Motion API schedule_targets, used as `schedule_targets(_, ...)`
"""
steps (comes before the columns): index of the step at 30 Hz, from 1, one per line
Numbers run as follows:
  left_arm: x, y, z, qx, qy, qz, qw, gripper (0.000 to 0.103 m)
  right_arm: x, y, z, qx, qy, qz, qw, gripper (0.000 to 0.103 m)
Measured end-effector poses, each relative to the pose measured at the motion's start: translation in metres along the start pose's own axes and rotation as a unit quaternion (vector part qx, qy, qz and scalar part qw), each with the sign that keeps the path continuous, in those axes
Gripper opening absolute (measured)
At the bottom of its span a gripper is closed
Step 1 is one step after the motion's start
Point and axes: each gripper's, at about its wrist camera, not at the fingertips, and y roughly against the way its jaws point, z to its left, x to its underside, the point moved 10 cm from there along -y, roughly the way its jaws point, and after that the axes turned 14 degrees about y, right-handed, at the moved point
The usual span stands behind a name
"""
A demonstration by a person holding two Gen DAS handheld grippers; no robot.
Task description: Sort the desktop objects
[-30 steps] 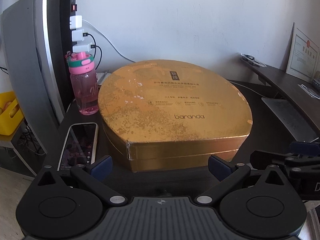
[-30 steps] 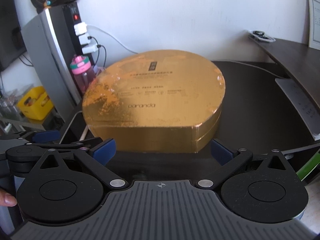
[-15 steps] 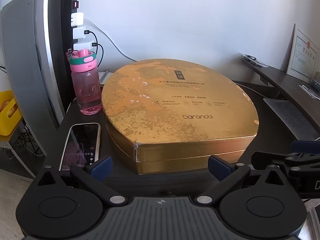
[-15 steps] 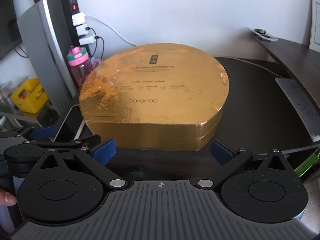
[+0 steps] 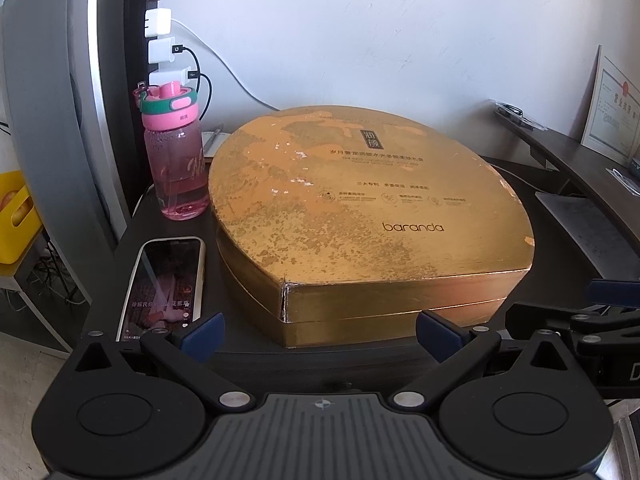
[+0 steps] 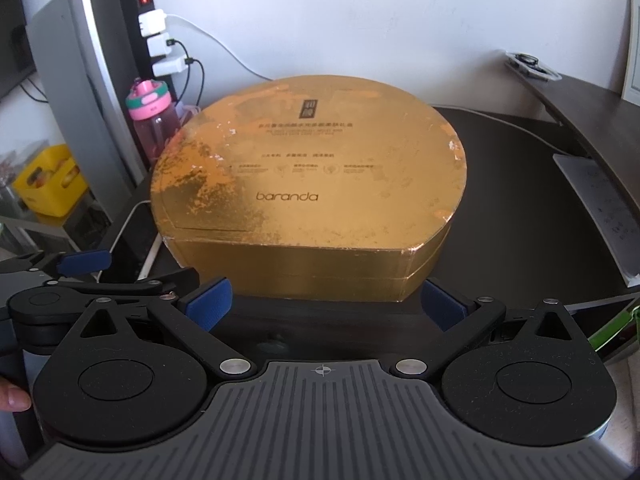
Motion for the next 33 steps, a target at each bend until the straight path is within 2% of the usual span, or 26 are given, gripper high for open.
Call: schedule_targets(33, 0.001, -0.008, -0.012, -0.009, -0.012, 0.012, 0.9998, 0.102, 0.008, -0.007, -0.015, -0.018, -0.022, -0.01, 1.0, 0.103)
